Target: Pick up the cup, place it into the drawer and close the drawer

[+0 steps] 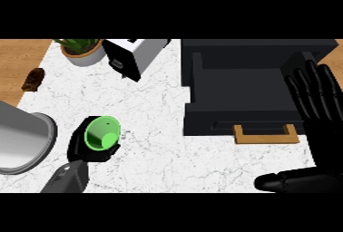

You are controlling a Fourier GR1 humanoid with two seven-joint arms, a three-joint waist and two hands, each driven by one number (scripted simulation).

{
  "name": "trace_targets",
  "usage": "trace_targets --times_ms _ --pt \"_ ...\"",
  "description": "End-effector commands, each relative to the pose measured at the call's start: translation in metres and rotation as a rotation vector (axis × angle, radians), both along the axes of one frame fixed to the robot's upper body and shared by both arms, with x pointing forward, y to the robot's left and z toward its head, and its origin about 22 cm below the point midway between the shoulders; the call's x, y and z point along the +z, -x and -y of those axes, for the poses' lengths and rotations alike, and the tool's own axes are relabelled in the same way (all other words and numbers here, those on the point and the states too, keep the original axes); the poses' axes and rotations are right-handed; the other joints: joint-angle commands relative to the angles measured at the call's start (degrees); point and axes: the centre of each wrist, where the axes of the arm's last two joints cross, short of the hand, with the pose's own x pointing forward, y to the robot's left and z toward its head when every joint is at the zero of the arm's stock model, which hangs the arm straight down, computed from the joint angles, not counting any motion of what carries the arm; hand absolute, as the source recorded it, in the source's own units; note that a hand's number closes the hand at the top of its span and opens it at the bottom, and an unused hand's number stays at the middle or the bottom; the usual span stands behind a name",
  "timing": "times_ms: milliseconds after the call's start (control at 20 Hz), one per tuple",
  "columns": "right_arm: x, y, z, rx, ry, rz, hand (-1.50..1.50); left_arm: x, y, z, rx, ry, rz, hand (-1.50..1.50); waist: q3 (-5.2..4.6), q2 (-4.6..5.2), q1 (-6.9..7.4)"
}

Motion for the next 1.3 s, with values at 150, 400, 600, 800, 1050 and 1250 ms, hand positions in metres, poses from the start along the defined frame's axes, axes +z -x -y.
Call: trace_targets --times_ms 150,400,600,800,1050,1250 --pt "0.012 0.01 0.0 -0.01 -0.001 0.02 -1.5 0.009 -0.007 -0.009 0.05 -0.003 0.181 1.5 0.0 -0.05 -0.07" --pt "0.007 0.01 0.006 0.002 0.011 -0.001 -1.5 -0.004 0.009 0.002 0.153 -0.016 0.197 1.5 0.02 -0.07 0.05" --pt "0.009 0.01 0.009 -0.016 0.006 0.012 -1.5 0.014 0.0 -0.003 0.14 -0.024 0.266 1.5 0.09 -0.34 0.73" --pt "0.009 0.002 0.022 -0.002 -0.003 0.008 -1.5 0.029 -0.007 0.018 0.076 0.03 0.332 1.5 0.14 -0.44 1.07" --pt "-0.008 0.005 0.008 -0.017 0.02 -0.023 -1.5 0.077 -0.024 0.028 -0.056 -0.038 0.34 1.5 0.16 -0.47 1.23" --pt "-0.005 0.01 0.003 -0.015 -0.003 -0.026 -1.5 0.121 -0.042 0.044 -0.103 -0.018 0.378 1.5 0.11 -0.38 0.84"
